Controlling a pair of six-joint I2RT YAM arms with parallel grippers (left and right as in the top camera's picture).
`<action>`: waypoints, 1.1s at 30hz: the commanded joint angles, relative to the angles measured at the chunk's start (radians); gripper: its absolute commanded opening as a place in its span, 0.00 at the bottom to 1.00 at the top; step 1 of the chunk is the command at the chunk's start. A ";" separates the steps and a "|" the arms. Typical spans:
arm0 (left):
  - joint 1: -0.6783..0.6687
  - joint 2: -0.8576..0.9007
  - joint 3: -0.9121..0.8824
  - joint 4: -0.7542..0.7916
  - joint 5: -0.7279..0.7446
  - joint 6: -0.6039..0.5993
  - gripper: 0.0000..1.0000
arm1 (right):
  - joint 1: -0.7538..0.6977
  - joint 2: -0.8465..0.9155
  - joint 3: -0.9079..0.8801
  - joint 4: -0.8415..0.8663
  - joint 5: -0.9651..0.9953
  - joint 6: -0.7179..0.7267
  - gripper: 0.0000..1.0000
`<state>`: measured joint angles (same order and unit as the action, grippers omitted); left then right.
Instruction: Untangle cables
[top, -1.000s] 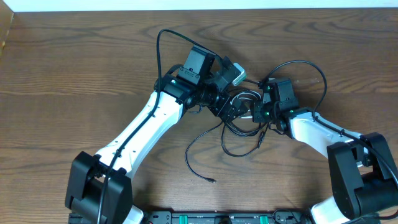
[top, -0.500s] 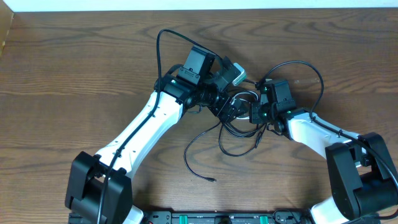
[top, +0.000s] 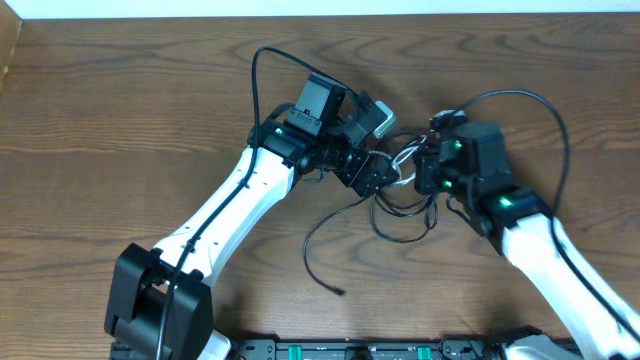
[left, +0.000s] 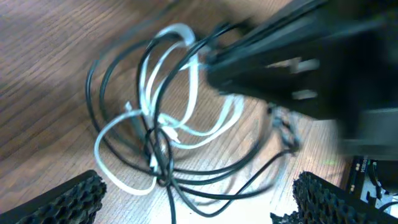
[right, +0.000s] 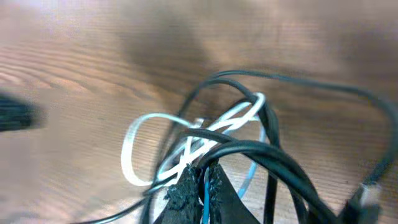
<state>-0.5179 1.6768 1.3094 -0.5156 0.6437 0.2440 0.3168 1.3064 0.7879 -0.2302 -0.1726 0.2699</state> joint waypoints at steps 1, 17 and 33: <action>0.004 0.003 0.014 0.002 -0.009 0.018 0.98 | -0.011 -0.123 -0.002 -0.032 -0.044 -0.005 0.01; 0.004 0.003 0.008 0.002 -0.010 0.018 0.98 | -0.051 -0.223 -0.002 0.042 -0.349 0.068 0.01; 0.004 0.003 0.003 0.018 -0.054 0.018 0.98 | -0.217 -0.217 -0.002 0.065 -0.610 0.039 0.03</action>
<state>-0.5179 1.6768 1.3094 -0.5121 0.6014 0.2440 0.1066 1.0977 0.7868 -0.1307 -0.7547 0.4515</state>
